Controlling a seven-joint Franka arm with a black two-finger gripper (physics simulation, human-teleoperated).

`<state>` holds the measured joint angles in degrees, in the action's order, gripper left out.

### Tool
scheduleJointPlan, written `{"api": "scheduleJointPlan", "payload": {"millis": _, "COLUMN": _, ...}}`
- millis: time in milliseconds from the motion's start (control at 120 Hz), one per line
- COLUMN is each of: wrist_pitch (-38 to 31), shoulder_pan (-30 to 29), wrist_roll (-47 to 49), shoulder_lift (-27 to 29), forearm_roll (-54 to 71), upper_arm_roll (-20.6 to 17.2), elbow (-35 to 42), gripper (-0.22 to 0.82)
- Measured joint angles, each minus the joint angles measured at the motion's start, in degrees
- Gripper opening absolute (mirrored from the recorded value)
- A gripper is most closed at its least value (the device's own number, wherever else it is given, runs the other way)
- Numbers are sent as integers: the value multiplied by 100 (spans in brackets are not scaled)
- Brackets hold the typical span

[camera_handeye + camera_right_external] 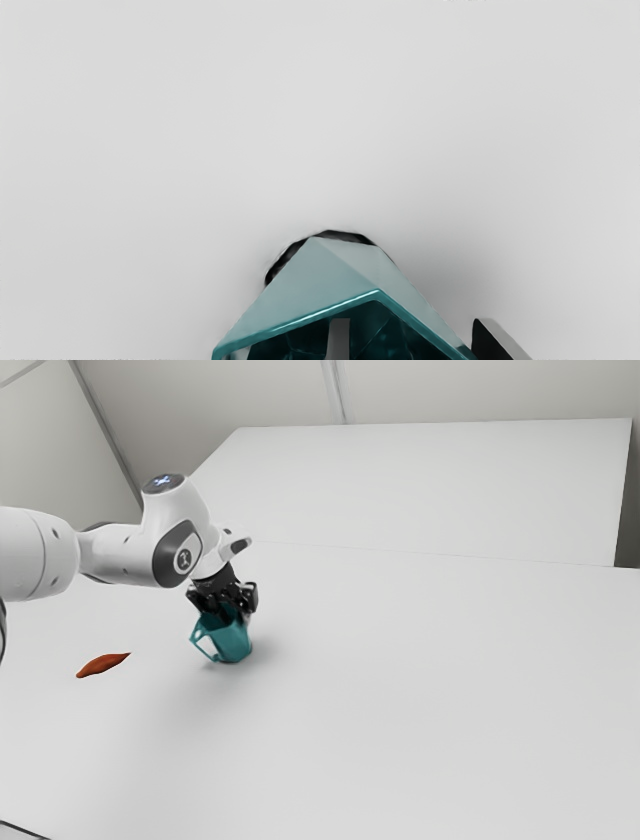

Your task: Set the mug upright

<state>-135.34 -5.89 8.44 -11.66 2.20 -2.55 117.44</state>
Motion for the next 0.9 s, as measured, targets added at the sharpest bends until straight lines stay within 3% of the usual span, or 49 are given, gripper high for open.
{"api": "scheduleJointPlan", "payload": {"millis": 133, "wrist_pitch": 30, "shoulder_pan": 0, "wrist_roll": -4, "shoulder_lift": 111, "forearm_roll": -12, "upper_arm_roll": 0, "elbow": -1, "gripper": 39}}
{"api": "scheduleJointPlan", "payload": {"millis": 308, "wrist_pitch": 127, "shoulder_pan": 118, "wrist_roll": -7, "shoulder_lift": 312, "forearm_roll": -16, "upper_arm_roll": 0, "elbow": -7, "gripper": 51}}
{"api": "scheduleJointPlan", "payload": {"millis": 567, "wrist_pitch": 662, "shoulder_pan": 466, "wrist_roll": -29, "shoulder_lift": 902, "forearm_roll": -23, "upper_arm_roll": 45, "elbow": -142, "gripper": 58}}
{"api": "scheduleJointPlan", "payload": {"millis": 900, "wrist_pitch": 2145, "shoulder_pan": 628, "wrist_roll": -259, "shoulder_lift": 1131, "forearm_roll": 304, "upper_arm_roll": 21, "elbow": -1469, "gripper": 60}}
